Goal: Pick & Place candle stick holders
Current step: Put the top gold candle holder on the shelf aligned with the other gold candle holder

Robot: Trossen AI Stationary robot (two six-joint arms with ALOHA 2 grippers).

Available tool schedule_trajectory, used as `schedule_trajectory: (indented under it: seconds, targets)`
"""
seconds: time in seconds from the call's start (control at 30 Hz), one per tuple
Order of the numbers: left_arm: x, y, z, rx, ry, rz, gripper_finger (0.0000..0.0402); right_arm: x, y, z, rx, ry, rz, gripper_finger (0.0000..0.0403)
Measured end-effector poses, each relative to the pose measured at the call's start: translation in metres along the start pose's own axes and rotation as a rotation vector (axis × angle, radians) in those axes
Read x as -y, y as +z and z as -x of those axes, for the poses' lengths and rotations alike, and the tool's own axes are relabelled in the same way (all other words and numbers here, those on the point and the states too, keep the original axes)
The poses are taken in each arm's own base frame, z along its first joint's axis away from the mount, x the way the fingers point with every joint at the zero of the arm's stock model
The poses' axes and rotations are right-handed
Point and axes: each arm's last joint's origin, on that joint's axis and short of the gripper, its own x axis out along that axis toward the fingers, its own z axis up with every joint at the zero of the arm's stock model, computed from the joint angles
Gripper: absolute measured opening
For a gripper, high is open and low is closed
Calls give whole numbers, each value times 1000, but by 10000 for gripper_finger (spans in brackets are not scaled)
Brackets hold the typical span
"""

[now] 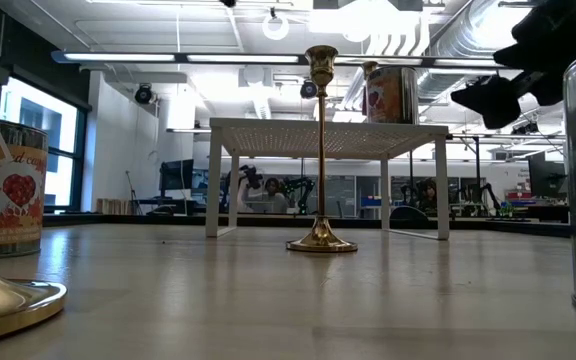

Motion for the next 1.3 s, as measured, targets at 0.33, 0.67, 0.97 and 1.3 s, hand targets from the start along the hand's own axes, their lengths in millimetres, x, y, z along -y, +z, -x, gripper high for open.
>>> schedule_trajectory:
  seconds: [0.33, 0.67, 0.97, 1.3]
  targets:
    - [29, -19, -30, 173, -110, -50, 347, -25, 1, -15, 56, 16, 37, 344]
    - [44, -70, -59, 422, -236, 1, 347, -31, -3, -36, 67, -83, 51, 344]
    - [42, -102, -93, 445, -230, 11, 347, -48, 19, -88, -38, -94, 128, 344]
    - [54, -112, -94, 435, -271, 23, 347, -60, 34, -135, -130, -130, 188, 344]
